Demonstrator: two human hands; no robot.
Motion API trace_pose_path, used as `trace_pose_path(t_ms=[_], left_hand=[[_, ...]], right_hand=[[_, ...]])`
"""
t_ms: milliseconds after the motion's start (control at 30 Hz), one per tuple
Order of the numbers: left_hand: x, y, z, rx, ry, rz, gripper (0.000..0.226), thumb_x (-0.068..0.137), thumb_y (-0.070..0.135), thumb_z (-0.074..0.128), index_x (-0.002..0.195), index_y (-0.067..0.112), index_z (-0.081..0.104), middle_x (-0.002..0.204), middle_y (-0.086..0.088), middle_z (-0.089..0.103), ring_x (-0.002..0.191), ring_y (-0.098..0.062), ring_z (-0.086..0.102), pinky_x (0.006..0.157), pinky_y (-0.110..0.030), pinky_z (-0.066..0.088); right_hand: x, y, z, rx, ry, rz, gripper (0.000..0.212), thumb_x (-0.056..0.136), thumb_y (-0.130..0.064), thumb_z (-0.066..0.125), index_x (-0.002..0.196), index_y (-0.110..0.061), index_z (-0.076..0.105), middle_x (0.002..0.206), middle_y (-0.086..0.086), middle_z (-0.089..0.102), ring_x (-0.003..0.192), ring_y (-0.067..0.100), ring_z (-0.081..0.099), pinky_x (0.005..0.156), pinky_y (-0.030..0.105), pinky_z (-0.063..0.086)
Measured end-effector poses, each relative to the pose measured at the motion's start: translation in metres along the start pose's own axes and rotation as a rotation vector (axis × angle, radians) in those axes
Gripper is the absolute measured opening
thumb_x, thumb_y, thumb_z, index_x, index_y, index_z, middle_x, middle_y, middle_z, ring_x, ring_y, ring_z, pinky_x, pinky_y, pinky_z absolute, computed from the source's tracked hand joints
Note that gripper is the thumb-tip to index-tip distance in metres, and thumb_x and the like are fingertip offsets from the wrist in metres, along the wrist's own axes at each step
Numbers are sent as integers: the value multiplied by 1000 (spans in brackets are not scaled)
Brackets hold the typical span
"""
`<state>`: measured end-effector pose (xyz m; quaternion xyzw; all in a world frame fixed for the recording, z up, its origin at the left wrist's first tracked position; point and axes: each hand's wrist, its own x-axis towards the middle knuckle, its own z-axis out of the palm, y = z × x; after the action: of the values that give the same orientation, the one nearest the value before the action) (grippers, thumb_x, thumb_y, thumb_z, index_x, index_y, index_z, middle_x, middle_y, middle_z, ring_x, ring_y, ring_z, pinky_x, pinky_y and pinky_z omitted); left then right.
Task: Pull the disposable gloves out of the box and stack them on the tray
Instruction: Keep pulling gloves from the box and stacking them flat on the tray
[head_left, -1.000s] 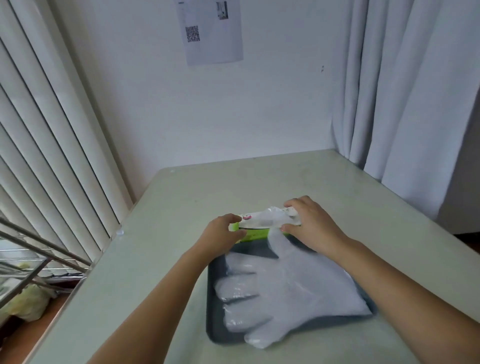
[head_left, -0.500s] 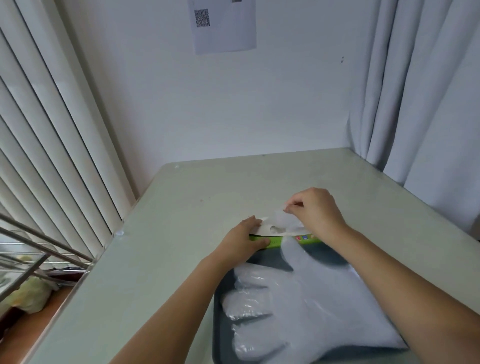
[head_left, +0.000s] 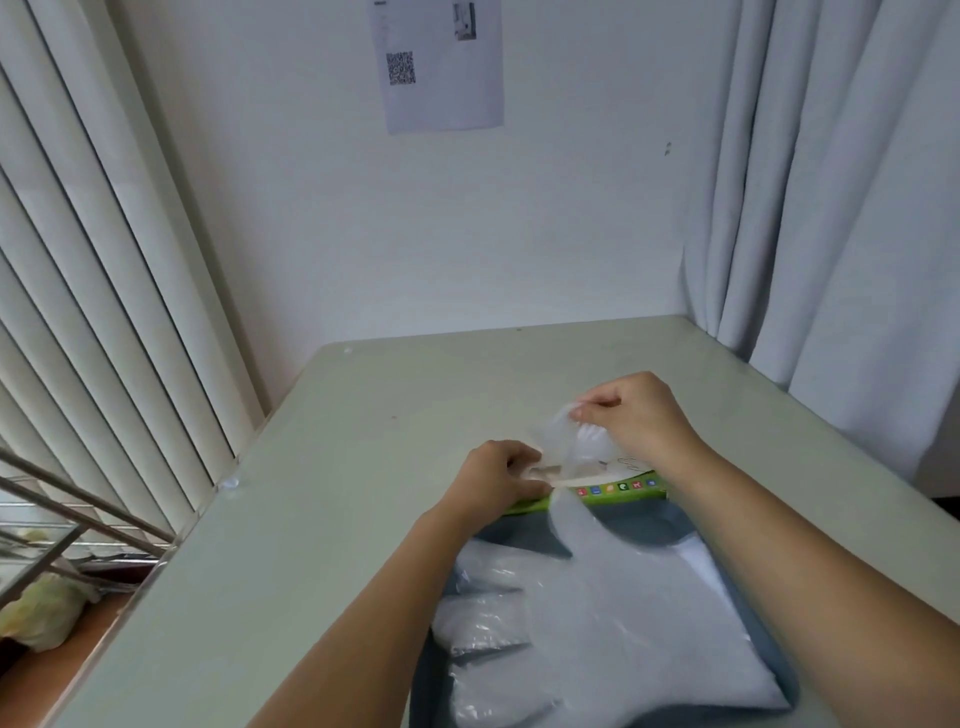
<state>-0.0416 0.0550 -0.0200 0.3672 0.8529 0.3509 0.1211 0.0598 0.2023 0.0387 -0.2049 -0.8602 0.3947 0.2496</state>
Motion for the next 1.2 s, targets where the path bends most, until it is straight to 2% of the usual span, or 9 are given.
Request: trace_pose_path(t_ms=[233,333,433,533,767,833,967,1100,1200], left_hand=[[2,17,3,-255,43,18,47,72,32,83,115,23,64,117,6,65,109,-10,58,94,-23,45],[0,30,2,-331,184,88,21,78,29,79,93,20,69,102,6,70,98,-5,62,74,-7,44],[2,37,-4,-373,301,72,7,83,19,74,78,16,69,85,8,71,77,-4,64,68,-16,45],[4,37,-8,-375,280,38,9,88,14,68,82,19,72,83,12,69,74,-2,61,69,-23,45],[-1,47,-7,-383,414,-2,29,84,8,68,110,18,60,100,5,60,82,-10,59,75,-37,55],[-5,45,-15,-380,334,-96,29,77,9,78,97,13,57,82,2,57,67,-12,56,69,-33,56],[-22,42,-27,-441,-205,-244,24,75,28,81,78,9,67,66,-2,61,53,-8,55,57,-17,50],[-27,46,-16,-651,-249,-220,41,86,43,65,100,6,72,87,-4,74,75,-11,70,69,-19,54],[-26,54,-8,-707,-181,-188,36,86,36,69,100,2,73,82,-5,73,71,-10,67,73,-20,55]], right_hand=[[-4,2,-16,-33,28,68,18,64,-23,88,66,-13,73,63,-1,68,61,11,62,63,23,46],[-9,-2,-13,-101,-4,67,35,62,-37,87,65,-6,71,62,2,68,56,12,57,57,23,44],[-10,-3,-15,-94,-76,53,28,71,-37,82,73,-9,76,72,6,72,66,18,64,61,25,48],[-12,0,-23,-71,-174,48,13,80,-24,76,89,-15,78,81,-1,73,79,16,67,65,18,47],[-25,4,-30,73,-127,116,9,72,-17,83,74,-14,74,53,-6,64,48,3,54,54,14,44],[-28,3,-30,130,-111,150,15,66,-17,87,70,-12,73,48,-6,62,42,2,51,51,12,43],[-33,2,-28,120,-100,182,22,59,-21,91,66,-12,72,45,-8,60,45,3,53,52,16,44],[-36,0,-22,66,-118,134,26,57,-26,92,65,-13,71,58,-7,65,53,4,56,55,18,44],[-39,-2,-18,32,-182,116,22,59,-24,91,62,-15,70,56,-10,64,51,0,54,54,15,42]])
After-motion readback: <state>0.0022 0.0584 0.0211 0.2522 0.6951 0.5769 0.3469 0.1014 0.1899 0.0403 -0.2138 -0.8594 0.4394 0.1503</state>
